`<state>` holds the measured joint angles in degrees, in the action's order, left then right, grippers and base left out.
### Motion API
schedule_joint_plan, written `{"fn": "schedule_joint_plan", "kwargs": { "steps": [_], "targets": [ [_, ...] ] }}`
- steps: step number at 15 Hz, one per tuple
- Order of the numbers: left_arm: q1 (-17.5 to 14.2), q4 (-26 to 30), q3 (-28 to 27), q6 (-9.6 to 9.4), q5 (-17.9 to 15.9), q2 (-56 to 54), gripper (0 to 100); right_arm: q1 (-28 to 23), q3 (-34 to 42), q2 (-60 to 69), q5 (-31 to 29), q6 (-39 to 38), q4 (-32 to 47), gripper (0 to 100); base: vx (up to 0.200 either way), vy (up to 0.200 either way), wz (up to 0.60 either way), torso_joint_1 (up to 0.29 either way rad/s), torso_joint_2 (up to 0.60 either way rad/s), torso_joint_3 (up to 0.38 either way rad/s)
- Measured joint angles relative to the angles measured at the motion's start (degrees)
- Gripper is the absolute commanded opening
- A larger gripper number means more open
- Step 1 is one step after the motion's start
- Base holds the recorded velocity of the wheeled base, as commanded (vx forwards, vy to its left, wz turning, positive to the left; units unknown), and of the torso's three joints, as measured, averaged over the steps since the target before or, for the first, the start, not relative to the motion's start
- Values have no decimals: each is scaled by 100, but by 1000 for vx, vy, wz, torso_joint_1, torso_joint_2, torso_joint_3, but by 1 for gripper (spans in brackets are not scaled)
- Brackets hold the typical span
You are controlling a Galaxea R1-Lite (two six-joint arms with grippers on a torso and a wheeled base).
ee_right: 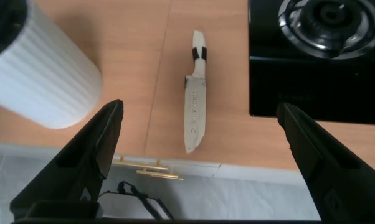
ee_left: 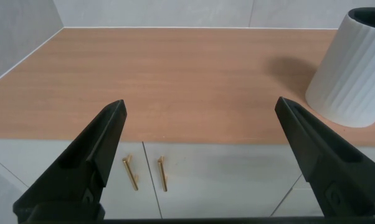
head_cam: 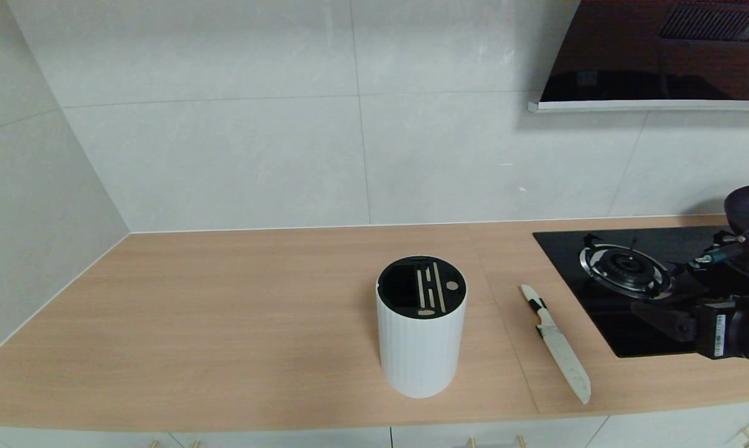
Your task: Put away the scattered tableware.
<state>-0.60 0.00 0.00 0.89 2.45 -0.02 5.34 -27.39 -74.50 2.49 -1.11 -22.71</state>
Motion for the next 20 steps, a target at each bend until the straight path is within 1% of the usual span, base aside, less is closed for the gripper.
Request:
{"fn": "schedule_joint_plan", "kwargs": {
  "steps": [3,6,8,11,15,20],
  "targets": [
    [0,0,0,0,0,-2,100,0,-13,-699,-9,5,-525,100,0,0,0,0,0,0],
    [0,0,0,-2,0,-2,100,4,-22,-1414,-41,10,-1242,100,0,0,0,0,0,0],
    [0,0,0,-2,0,0,100,52,-30,-1908,-169,24,-1710,100,0,0,0,0,0,0],
    [2,0,0,-2,0,-2,100,171,-204,-2599,-425,89,-1872,100,0,0,0,0,0,0],
    [0,0,0,-2,-2,-2,100,306,-477,-3339,-469,95,-1919,100,0,0,0,0,0,0],
    [2,0,0,-5,-2,0,100,439,-538,-4224,-546,93,-2617,100,0,0,0,0,0,0]
  ]
}}
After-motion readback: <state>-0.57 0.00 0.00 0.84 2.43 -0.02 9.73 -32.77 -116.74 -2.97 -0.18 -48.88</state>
